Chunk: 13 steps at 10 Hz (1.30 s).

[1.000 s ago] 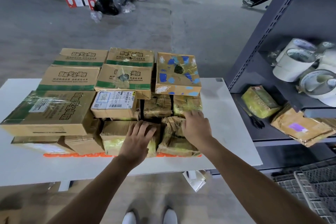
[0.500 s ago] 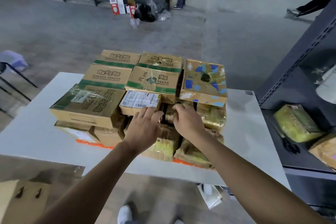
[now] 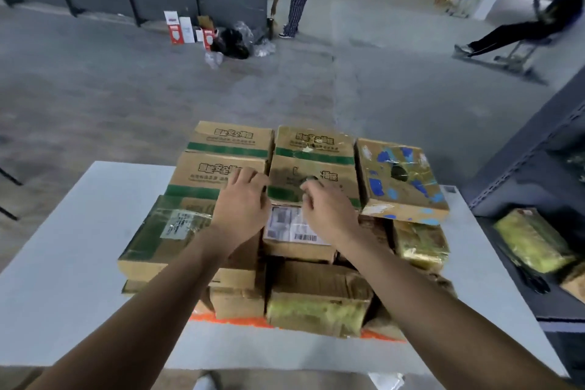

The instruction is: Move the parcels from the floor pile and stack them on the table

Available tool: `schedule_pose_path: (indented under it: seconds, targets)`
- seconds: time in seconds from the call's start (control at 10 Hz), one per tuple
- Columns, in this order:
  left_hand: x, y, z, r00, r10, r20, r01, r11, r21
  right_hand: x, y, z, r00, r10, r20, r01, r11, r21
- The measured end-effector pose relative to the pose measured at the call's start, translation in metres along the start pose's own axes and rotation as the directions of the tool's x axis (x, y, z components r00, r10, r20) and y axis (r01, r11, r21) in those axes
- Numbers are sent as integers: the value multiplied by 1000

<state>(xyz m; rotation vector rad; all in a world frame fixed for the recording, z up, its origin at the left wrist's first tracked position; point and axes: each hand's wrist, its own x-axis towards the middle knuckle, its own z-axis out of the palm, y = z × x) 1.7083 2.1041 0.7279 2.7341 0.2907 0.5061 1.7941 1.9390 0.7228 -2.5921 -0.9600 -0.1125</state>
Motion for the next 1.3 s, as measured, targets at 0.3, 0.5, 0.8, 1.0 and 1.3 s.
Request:
schedule_pose_path:
  seconds: [0.3,0.5,0.8,1.0,1.3]
  targets:
    - [21,-83,6,897,207,390,-265,959,99,35,-36,28,965,139,221,-100,979,-177]
    - [29,-87,16,821,282,496,-362,930,70,32,-34,29,953,178,246,-130,971,-200]
    - [31,-90,21,848,343,404,-399,915,60,37,-39,29,951,192,241,-140,966,-217]
    - [29,-89,20,885,358,296,-392,918,60,35,-38,29,960,177,215,-139,974,-180]
    - [23,-88,16,922,335,195,-362,924,123,50,-51,39,967,151,206,-102,968,-229]
